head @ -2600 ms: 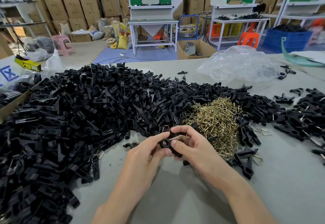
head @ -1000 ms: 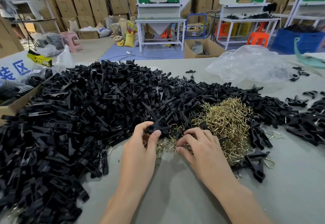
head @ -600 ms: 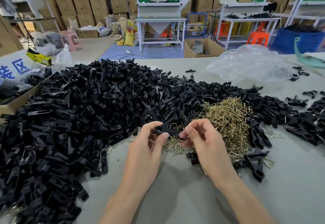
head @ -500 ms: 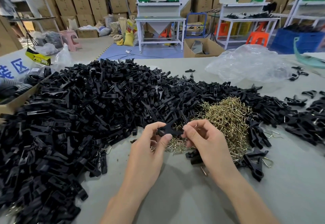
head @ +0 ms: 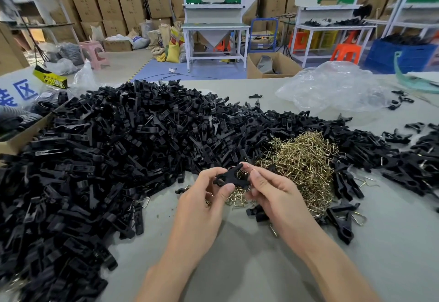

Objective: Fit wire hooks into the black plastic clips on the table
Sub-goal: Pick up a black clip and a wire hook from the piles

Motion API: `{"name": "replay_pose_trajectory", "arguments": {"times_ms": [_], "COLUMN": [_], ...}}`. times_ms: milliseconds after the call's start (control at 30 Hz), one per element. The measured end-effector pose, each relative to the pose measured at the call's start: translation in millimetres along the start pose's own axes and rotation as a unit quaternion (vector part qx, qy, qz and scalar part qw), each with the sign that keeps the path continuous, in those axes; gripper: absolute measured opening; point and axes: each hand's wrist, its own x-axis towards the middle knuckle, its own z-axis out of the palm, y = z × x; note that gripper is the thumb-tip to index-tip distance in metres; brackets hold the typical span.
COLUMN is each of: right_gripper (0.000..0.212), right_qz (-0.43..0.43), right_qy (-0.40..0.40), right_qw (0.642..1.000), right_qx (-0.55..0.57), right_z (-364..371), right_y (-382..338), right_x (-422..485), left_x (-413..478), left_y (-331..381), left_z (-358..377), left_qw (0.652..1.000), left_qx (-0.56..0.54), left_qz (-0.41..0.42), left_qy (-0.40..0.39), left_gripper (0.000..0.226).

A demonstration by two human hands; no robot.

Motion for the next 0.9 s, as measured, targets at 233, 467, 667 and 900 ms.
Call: {"name": "replay_pose_trajectory", "arguments": {"times_ms": [233, 467, 667, 900], "right_gripper": [0.024, 0.027, 0.024, 0.018], "right_qz": [0.036, 0.063, 0.079, 0.094], "right_qy": [-0.004, -0.010, 0.024, 0.041], "right_qw": [0.990, 0.981, 0.972, 0.975], "right_qx": [0.140, 0.181, 0.222, 0.195], "right_z": [1.6, 1.5, -4.5, 3.4], "right_y": [-2.8, -4.7, -7.9, -3.4], "right_x": [4.0, 2.9, 3.7, 0.3], "left_x": [-0.6, -1.4, -0.4, -0.7], "left_y": [2.5, 4.0, 5.1, 7.1], "left_z": [1.4, 4.4, 1.8, 4.5], "left_qw": [1.000, 1.000, 1.000, 1.000], "left_qx": [0.010, 0.007, 0.002, 0.023], "left_qz": [-0.001, 0.000, -0.006, 0.007], "left_qy": [-0.004, -0.009, 0.004, 0.000], "left_gripper": [0.026, 0.026, 0.025, 0.027]}}
